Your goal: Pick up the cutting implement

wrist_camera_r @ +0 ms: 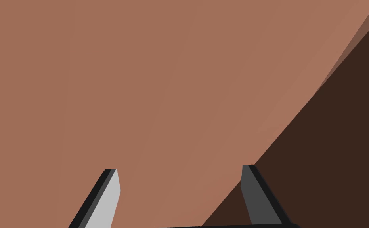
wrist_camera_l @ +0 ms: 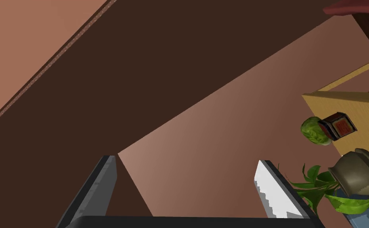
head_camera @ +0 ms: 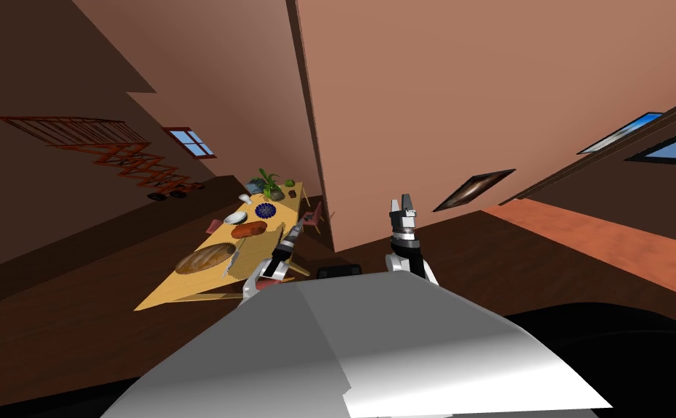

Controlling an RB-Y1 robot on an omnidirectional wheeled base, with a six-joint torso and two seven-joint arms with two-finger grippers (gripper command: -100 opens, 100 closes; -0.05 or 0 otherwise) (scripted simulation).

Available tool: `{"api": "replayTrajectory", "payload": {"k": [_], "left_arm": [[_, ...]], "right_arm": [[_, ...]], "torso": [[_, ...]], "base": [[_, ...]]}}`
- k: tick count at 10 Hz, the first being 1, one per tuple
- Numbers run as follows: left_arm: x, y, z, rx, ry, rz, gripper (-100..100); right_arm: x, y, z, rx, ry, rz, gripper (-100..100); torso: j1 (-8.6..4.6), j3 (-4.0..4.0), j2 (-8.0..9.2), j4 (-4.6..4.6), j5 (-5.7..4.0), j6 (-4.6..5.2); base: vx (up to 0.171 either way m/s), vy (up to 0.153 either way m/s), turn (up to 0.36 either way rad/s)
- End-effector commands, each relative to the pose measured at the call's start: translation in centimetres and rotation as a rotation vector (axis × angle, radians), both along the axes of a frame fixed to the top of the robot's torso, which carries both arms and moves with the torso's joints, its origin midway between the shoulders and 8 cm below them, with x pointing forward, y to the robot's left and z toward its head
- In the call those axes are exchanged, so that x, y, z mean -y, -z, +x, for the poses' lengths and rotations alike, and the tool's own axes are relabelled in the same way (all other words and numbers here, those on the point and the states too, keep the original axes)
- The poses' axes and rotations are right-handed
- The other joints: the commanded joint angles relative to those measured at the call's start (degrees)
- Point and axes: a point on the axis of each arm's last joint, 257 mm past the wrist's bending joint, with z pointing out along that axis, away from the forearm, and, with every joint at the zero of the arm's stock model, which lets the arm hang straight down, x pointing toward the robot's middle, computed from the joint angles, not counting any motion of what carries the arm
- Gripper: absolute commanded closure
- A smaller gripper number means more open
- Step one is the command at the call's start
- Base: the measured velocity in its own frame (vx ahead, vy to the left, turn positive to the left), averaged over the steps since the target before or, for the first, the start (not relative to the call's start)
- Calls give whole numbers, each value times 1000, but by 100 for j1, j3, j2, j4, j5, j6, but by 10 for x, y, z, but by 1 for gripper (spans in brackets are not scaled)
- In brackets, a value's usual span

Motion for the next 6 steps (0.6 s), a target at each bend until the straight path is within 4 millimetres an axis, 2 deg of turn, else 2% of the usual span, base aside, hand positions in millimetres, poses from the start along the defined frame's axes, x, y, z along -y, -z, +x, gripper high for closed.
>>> {"api": "replayTrajectory", "payload": {"k": [1, 2, 3, 4, 5, 6], "left_arm": [[-10, 20, 0, -42, -14, 30, -100], [-18, 36, 6, -77, -24, 84, -100], [-22, 44, 5, -93, -30, 87, -100], [-28, 51, 12, -110, -34, 139, -100], [-36, 66, 10, -141, -46, 145, -100], [-44, 72, 17, -158, -52, 199, -100]], "right_arm": [[0, 0, 0, 0, 0, 0, 0], [0, 0, 0, 0, 0, 0, 0], [0, 0, 0, 0, 0, 0, 0], [0, 0, 0, 0, 0, 0, 0], [0, 0, 0, 0, 0, 0, 0], [0, 0, 0, 0, 0, 0, 0]], "torso": [[0, 0, 0, 0, 0, 0], [3, 1, 1, 0, 1, -2], [5, 1, 2, 0, 1, -1], [6, 2, 3, 1, 1, -2], [7, 1, 1, 1, 1, 0], [7, 1, 2, 0, 2, -3]], "base": [[14, -8, -40], [15, -4, -67], [12, -1, -45], [15, 1, -100], [15, 3, -37], [16, 3, -67]]}}
